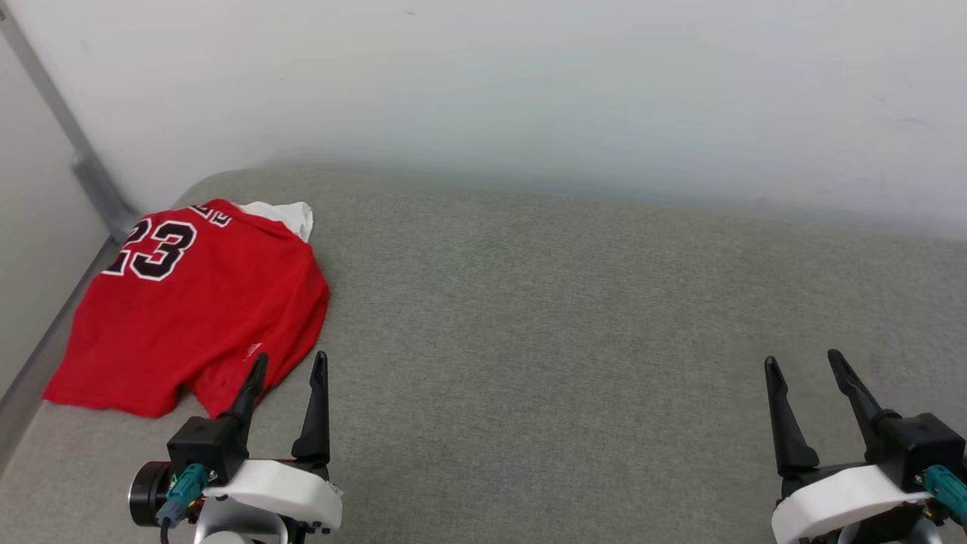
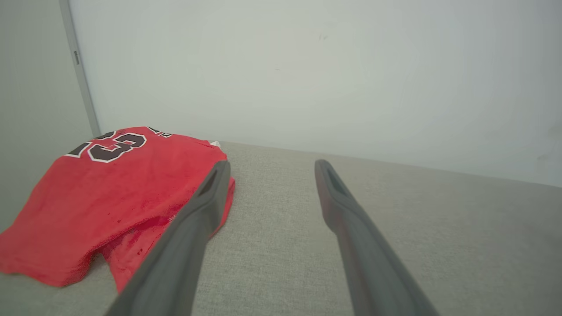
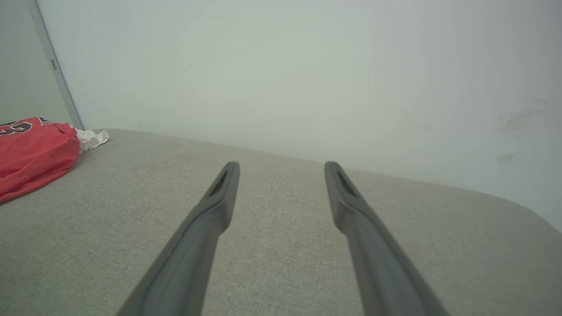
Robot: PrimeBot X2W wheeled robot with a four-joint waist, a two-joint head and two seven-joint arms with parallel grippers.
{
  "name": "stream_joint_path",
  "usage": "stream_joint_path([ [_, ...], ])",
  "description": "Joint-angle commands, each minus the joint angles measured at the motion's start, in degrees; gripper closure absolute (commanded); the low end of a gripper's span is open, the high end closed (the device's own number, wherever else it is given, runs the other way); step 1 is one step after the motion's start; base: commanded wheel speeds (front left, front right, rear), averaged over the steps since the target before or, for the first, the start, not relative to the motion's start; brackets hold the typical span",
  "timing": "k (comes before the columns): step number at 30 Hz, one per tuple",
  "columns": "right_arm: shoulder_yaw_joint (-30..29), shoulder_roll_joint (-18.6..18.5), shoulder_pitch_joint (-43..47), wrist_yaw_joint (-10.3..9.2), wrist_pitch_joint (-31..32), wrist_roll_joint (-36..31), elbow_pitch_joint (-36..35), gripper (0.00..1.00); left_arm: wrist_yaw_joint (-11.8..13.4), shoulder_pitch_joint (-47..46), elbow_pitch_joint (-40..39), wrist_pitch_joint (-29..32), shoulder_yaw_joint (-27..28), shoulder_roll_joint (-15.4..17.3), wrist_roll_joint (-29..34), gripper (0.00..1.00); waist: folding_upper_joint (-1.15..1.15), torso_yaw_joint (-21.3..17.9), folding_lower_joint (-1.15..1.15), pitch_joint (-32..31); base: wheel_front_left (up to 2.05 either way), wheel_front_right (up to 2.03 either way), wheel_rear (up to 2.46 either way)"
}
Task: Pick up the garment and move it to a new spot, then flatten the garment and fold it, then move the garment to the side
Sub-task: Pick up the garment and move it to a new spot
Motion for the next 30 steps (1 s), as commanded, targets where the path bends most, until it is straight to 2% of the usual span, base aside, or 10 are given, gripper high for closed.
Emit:
stream_joint_path([
  [1, 0.00, 0.06, -0.65, -0.02, -0.28, 0.26, 0.16, 0.00, 0.03, -0.62, -0.10, -0.12, 0.11, -0.01, -0.06, 0.00, 0.00, 2.06, 0.00, 0.21, 0.00, 0.00, 0.00],
  [17, 2.48, 0.04, -1.74, -0.02, -1.01, 0.92, 0.85, 0.00, 0.02, -0.30, -0.09, -0.12, 2.04, -0.03, -1.15, 0.00, 0.00, 14.89, 0.00, 0.49, 0.00, 0.00, 0.00],
  [25, 2.95, 0.04, -2.82, -0.02, -1.60, 1.16, 1.72, 0.00, 0.02, -0.52, 0.07, -0.12, 2.19, -0.04, -1.17, 0.00, 0.00, 18.78, 0.00, 0.46, 0.00, 0.00, 0.00],
  [30, 3.70, 0.04, -3.44, -0.02, -1.53, 0.71, 1.98, 0.00, 0.03, 0.09, -0.38, -0.12, 3.43, -0.05, -1.23, 0.00, 0.00, 19.14, 0.00, 0.74, 0.00, 0.00, 0.00],
])
